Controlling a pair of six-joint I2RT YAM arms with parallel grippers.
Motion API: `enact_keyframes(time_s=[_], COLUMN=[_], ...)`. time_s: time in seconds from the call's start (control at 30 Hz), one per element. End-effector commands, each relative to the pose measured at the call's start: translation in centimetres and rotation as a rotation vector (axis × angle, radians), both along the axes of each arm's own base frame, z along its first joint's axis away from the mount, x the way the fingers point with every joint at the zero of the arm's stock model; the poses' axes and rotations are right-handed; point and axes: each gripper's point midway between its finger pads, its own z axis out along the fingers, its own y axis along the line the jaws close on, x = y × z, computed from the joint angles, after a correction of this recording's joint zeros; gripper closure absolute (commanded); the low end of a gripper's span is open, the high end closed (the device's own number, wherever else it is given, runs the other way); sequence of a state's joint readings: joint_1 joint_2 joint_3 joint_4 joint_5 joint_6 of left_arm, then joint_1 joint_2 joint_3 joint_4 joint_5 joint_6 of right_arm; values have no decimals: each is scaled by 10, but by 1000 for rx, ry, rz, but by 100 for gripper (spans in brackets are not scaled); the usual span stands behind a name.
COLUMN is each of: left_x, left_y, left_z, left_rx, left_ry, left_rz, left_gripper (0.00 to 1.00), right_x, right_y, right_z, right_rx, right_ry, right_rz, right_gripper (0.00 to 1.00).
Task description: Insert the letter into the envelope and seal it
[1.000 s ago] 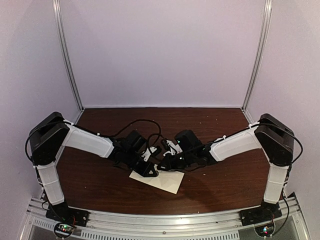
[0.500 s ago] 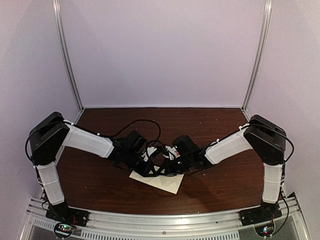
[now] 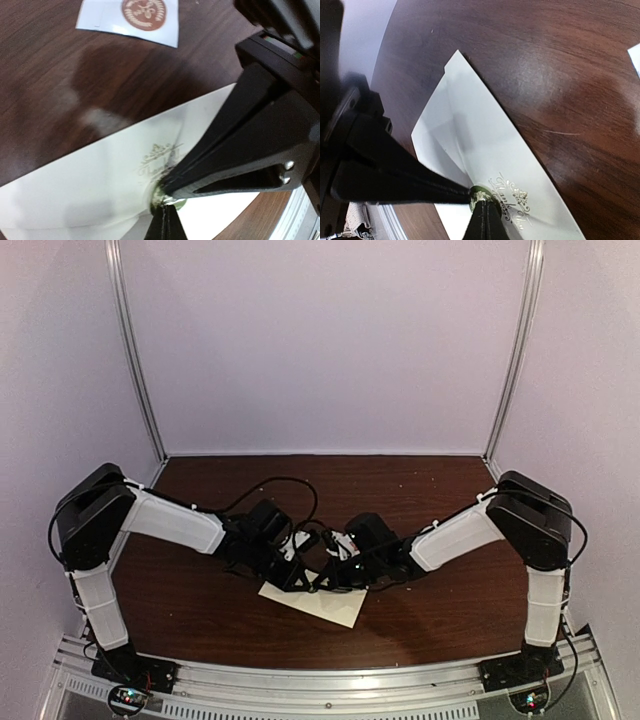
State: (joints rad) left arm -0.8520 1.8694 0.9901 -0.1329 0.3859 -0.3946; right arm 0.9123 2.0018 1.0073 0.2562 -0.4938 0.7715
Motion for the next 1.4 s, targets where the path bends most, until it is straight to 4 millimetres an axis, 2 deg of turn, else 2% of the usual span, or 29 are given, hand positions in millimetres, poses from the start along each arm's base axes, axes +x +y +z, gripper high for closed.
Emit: enact_keyframes(time_s=[0.0,0.37,0.6,0.8,1.07,1.37], left_x=[18,19,16,12,6,-5], left_y=[21,2,-12,-16,8,22], left_z=[4,24,25,3,-33,-48], left_rx=[34,-75,-103,-81,51,104], left_ry=[-19,-23,-19,26,71,106], left_rz=[84,43,10,1,52,57], left_gripper=[100,100,100,100,100,100], right_x=[-18,-17,-17,-18,-19,-24], right_y=[-39,-36,-33,-32,-45,-67], right_z=[-56,-54,-55,-56,-58,-65], right_rx=[-187,-175,-169,-167,-204,-241], right_ry=[96,96,99,103,101,117], right_rz=[-57,-52,-50,-46,-69,-108], right_gripper=[100,100,100,100,100,100])
